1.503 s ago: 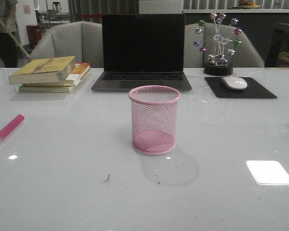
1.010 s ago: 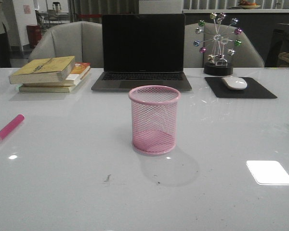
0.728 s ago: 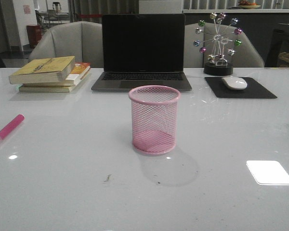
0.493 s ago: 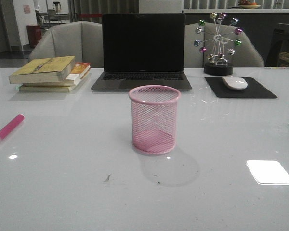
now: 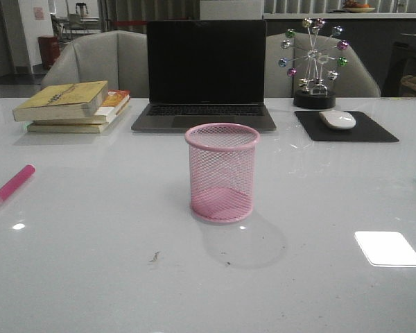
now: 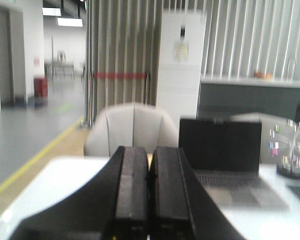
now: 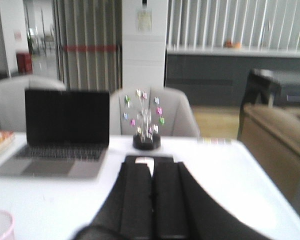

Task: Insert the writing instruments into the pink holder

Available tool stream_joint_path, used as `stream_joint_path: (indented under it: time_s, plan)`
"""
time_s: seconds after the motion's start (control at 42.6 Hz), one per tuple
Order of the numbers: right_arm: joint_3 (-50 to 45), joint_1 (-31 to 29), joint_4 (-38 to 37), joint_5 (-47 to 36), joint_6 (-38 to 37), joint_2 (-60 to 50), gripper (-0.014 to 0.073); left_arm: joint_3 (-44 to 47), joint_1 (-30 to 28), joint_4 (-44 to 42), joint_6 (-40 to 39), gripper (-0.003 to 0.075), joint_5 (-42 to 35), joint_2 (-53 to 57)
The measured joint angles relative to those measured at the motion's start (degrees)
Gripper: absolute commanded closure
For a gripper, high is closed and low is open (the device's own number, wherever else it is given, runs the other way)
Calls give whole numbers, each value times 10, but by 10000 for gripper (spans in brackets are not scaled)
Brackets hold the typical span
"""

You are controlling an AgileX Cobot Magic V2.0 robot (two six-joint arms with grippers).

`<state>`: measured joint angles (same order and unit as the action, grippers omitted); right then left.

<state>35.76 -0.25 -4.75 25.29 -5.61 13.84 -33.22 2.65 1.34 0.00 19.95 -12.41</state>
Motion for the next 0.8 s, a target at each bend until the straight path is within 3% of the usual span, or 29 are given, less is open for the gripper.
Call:
stream_joint_path:
  time_s: [0.305,0.611,0.705,0.799]
  plan:
    - [23,0,0,162,0,130,536,-33,0,0,0,622,161,-138]
    - [14,0,0,233,0,229,527,-33,0,0,0,620,196,-229]
    - [13,0,0,236,0,255,422,-33,0,0,0,594,197,-251]
    - [13,0,0,233,0,286,230,-33,0,0,3,457,199,-270]
